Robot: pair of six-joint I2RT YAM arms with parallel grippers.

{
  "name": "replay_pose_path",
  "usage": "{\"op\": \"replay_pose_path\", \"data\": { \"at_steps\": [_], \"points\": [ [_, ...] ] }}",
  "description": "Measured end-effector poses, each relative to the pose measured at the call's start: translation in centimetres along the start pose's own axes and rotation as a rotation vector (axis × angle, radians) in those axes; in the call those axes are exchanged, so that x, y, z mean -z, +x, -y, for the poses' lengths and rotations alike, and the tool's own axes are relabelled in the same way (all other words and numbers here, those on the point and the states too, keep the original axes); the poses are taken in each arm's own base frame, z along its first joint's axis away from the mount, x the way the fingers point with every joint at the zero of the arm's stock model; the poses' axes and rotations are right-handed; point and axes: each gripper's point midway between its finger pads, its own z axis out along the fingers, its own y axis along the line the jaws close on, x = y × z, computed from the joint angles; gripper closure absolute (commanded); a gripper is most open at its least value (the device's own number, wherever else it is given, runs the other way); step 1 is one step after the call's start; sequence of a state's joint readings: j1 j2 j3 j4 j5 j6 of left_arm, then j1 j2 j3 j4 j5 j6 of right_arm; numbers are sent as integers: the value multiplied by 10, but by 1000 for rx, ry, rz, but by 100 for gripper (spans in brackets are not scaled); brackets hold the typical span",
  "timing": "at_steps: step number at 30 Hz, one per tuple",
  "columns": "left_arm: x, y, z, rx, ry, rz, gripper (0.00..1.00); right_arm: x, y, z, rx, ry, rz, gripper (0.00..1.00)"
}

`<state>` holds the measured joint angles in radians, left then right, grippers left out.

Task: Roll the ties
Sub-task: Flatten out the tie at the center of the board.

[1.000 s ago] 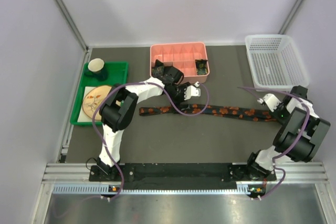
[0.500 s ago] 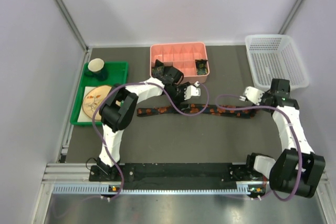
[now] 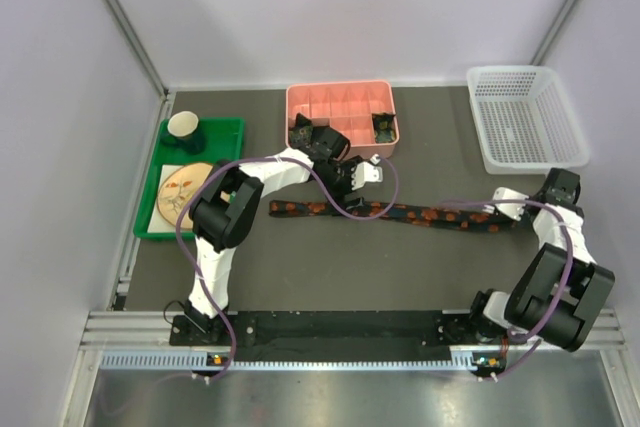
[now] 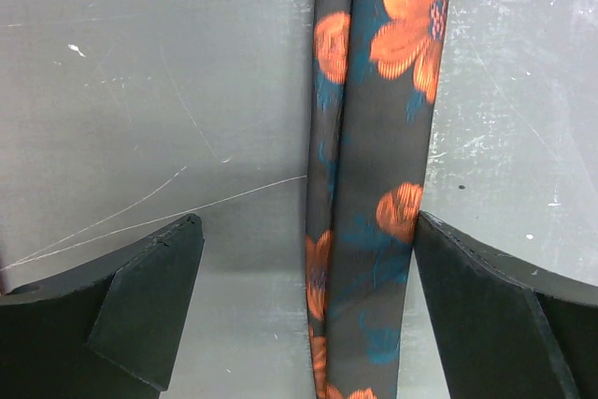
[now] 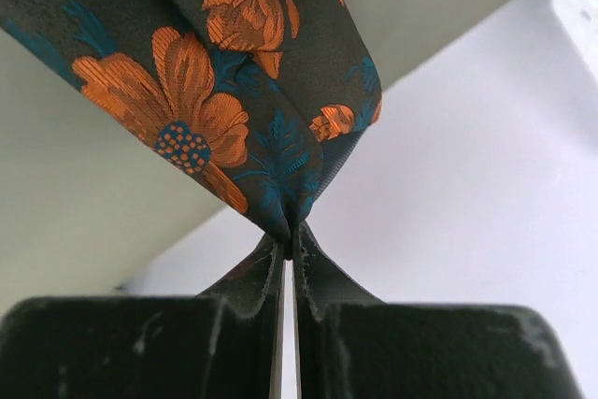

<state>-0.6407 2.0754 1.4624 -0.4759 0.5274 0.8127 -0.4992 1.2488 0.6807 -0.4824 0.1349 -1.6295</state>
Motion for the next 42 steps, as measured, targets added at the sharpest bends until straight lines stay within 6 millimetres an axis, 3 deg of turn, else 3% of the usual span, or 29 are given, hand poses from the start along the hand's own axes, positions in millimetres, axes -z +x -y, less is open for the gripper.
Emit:
{"op": "replay_pose_path", "data": {
  "at_steps": [4,5,8,10,11,14,16,19,21,24,30,34,36,40,42],
  "points": [
    [-1,-2,1,3,3,11,1,-7,3,17,55,52,-6,96],
    [-1,-2,2,7,1,13,1,-8,3,22,70,68,-5,74],
    [0,-3,4,21,1,15,1,-13,3,30,110,95,-9,32],
    [5,-4,3,26,-8,12,1,-14,3,28,142,85,-4,23],
    [8,-4,2,28,-11,12,1,-14,2,27,142,78,2,12],
    [24,0,-1,31,-20,3,1,2,-5,20,143,28,66,1],
    [37,9,-5,28,-30,-17,1,21,-12,24,134,28,118,1],
    [53,32,-2,34,-24,-63,1,70,-36,44,97,106,252,1],
    [60,51,5,51,-6,-97,1,100,-62,52,48,165,379,1],
    [62,72,15,62,23,-154,3,128,-108,49,-74,169,581,1],
    [62,77,19,20,39,-190,25,156,-182,34,-234,-36,844,1],
    [63,79,29,-9,60,-198,42,169,-208,44,-298,-153,929,3],
    [65,82,42,-18,80,-207,44,169,-216,41,-314,-221,931,4],
    [72,89,70,-6,136,-232,55,160,-241,11,-229,-355,917,5],
    [74,91,78,4,155,-238,53,150,-253,-14,-152,-400,900,5]
  ]
}}
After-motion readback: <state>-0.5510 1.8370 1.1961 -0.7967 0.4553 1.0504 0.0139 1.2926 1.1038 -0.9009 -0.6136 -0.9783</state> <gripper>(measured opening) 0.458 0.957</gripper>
